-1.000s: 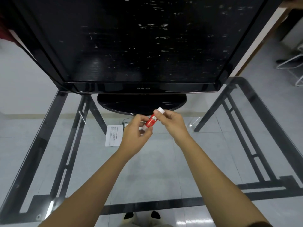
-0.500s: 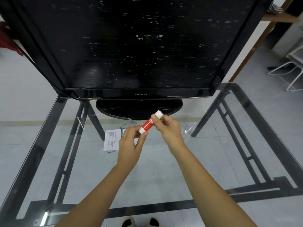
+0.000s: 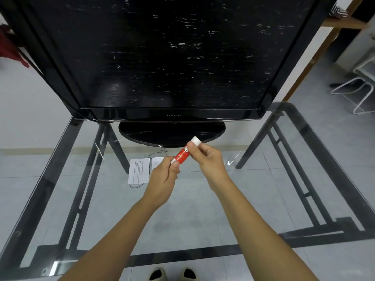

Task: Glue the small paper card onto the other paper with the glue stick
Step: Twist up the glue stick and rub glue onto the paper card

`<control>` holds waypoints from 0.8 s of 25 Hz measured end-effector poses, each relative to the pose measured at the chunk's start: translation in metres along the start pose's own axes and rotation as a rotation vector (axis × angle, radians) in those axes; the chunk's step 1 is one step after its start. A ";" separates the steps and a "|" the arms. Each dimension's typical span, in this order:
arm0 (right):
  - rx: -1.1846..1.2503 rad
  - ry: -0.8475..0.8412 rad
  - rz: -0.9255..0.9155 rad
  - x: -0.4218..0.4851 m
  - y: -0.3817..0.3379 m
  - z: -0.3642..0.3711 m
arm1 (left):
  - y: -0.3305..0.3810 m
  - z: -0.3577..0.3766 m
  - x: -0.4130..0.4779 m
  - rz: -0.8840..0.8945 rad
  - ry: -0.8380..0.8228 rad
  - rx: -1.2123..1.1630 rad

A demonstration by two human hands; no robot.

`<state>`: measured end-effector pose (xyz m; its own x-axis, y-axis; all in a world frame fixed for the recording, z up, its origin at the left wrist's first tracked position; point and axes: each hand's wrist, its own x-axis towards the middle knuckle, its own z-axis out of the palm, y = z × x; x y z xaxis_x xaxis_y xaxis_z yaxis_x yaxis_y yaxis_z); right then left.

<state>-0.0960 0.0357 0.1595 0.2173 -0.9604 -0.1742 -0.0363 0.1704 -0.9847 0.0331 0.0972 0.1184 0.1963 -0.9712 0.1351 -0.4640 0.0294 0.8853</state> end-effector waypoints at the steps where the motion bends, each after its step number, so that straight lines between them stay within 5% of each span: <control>1: 0.002 -0.003 -0.006 0.000 0.001 0.000 | 0.001 -0.001 0.000 -0.031 0.008 -0.069; 8: 0.046 -0.006 -0.014 -0.002 -0.001 0.006 | 0.008 -0.006 -0.002 -0.063 0.109 -0.311; 13: 0.038 -0.022 -0.021 -0.003 0.000 0.011 | 0.010 -0.016 0.000 -0.319 -0.001 -0.812; 20: 0.021 -0.002 -0.010 -0.006 0.000 0.013 | 0.011 -0.016 -0.004 -0.282 0.048 -0.788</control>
<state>-0.0848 0.0442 0.1609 0.2195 -0.9616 -0.1646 -0.0133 0.1657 -0.9861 0.0412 0.1057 0.1343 0.2599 -0.9561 -0.1351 0.3437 -0.0392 0.9383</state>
